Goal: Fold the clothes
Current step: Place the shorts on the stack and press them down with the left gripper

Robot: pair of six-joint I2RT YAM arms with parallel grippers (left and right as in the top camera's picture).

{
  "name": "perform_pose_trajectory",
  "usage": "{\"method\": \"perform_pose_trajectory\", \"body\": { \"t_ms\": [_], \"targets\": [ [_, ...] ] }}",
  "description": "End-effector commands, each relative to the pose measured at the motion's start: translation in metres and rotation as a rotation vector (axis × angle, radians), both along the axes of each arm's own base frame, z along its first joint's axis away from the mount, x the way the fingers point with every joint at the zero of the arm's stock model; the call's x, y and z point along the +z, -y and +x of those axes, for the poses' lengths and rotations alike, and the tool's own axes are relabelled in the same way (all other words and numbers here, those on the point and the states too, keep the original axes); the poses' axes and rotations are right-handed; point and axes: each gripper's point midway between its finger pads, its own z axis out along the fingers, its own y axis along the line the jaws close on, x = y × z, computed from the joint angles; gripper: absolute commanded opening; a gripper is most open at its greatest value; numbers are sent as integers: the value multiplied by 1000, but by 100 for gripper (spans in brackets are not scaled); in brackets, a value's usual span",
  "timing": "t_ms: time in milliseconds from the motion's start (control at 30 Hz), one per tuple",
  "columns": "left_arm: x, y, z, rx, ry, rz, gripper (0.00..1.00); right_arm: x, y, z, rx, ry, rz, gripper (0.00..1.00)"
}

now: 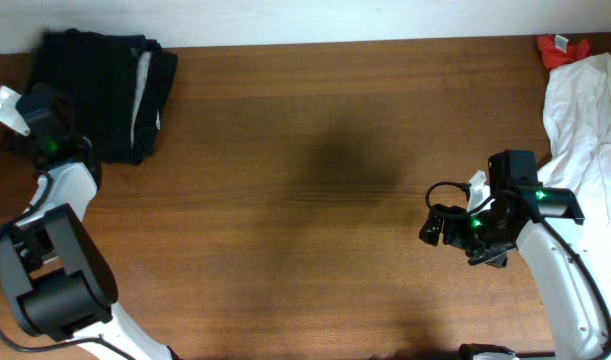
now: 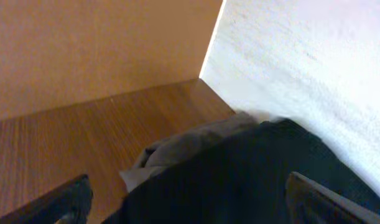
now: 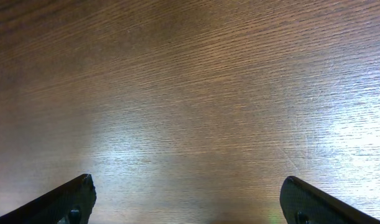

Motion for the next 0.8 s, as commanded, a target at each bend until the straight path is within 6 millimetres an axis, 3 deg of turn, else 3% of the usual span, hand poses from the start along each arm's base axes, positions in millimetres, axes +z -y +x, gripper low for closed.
{"method": "perform_pose_trajectory", "body": {
  "t_ms": [0,233,267,300,433,533,600,633,767],
  "targets": [
    [8,19,14,-110,-68,42,99,3,1,3,-1,12,4,98],
    [36,77,23,-317,-72,-9,99,3,1,3,-1,12,4,98],
    [34,82,23,-340,-84,-22,95,3,1,3,-1,12,4,98],
    [26,90,22,-366,-118,-47,89,3,1,3,-1,12,4,98],
    [-14,111,9,-432,-240,-188,89,3,1,3,-1,12,4,98],
    [-37,133,-1,-516,-321,-292,49,3,1,3,-1,12,4,98],
    [-52,140,-13,-527,-385,-343,15,3,1,3,-1,12,4,98],
    [-58,142,-19,-523,-416,-363,4,3,1,3,-1,12,4,98],
    [-74,145,-37,-506,-499,-410,1,3,1,3,-1,12,4,98]
  ]
}}
